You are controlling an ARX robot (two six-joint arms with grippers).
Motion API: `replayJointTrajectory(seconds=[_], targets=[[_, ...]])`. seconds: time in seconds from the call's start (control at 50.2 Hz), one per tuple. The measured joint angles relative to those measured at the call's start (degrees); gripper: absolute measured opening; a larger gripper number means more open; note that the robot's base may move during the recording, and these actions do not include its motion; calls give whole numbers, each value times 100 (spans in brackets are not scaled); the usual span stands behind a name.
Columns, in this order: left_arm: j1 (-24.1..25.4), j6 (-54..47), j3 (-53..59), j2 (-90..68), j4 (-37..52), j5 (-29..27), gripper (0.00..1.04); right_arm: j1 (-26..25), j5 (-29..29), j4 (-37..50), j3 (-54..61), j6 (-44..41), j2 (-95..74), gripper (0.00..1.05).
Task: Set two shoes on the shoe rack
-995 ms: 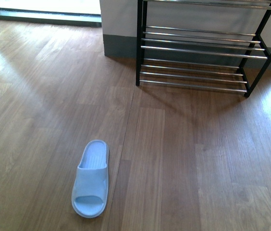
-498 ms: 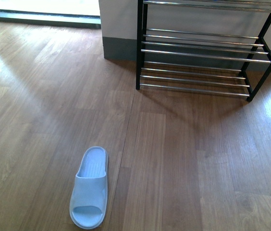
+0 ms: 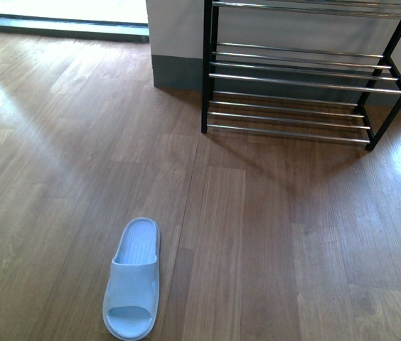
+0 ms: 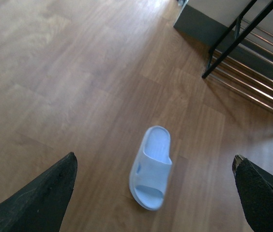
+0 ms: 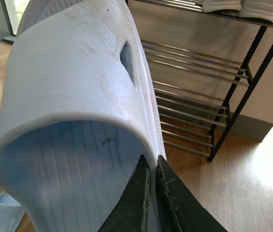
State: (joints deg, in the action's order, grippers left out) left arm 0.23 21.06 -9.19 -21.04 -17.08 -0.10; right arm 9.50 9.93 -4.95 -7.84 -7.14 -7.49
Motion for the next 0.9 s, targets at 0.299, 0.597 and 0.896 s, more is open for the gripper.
replayJointTrajectory(seconds=[0.299, 0.597, 0.896], targets=[[859, -455, -1185, -3921, 1661, 2, 95, -2, 2, 0, 0, 0, 0, 2], [667, -2096, -2500, -6898, 2374, -256, 95, 0, 2, 0, 0, 0, 0, 2], [260, -2973, -4253, -9414, 1947, -155, 95, -2, 0, 0, 0, 0, 0, 2]])
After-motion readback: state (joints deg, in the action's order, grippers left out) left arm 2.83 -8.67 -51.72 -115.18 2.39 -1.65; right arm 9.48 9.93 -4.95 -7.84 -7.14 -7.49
